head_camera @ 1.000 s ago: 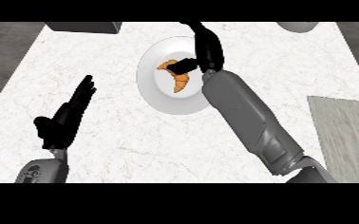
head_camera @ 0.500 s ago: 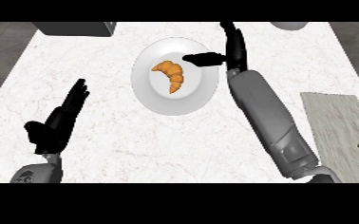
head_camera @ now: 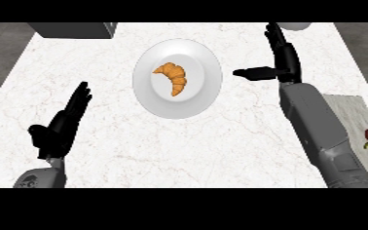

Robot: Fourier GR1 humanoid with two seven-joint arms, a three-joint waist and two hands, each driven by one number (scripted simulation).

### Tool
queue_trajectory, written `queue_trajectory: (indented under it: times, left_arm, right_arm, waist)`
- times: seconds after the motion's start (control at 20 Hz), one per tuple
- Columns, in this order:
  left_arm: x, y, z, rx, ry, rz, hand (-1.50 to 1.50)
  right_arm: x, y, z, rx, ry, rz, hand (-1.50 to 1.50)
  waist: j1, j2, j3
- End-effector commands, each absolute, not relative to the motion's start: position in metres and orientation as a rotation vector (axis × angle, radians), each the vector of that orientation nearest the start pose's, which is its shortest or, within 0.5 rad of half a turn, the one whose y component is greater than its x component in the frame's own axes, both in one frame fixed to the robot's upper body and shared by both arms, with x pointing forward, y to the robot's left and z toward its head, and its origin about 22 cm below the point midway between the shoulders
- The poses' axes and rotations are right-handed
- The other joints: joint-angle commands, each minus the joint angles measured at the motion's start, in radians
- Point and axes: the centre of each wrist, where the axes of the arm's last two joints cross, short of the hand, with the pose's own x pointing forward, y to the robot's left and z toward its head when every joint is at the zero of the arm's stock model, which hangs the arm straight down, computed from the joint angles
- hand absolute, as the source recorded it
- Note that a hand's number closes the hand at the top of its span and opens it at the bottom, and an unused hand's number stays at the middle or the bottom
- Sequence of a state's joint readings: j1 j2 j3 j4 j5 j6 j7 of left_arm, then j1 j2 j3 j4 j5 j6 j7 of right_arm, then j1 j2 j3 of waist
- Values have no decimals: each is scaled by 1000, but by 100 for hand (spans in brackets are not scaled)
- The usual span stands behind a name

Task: Pick the croissant from the placemat and place it in the plate

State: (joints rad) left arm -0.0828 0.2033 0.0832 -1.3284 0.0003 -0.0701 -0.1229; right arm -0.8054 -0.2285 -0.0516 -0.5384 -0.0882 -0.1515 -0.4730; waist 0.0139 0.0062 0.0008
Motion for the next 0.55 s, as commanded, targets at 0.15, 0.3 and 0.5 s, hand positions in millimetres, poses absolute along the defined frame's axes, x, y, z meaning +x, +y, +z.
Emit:
queue_trajectory:
  times: [0.15,0.3,0.5]
  left_arm:
    - [258,284,-30,138,-1519,-151,0]
    - [251,297,-24,130,-1516,-173,0]
    - [249,287,-18,125,-1545,-164,0]
  right_arm:
    - [403,-298,10,-174,-1801,236,-150]
    - [391,-309,-14,-206,-1806,245,-150]
    - [380,-323,-26,-249,-1823,228,-150]
  waist:
    - [1,-1,0]
    - [13,3,1]
    - [17,4,1]
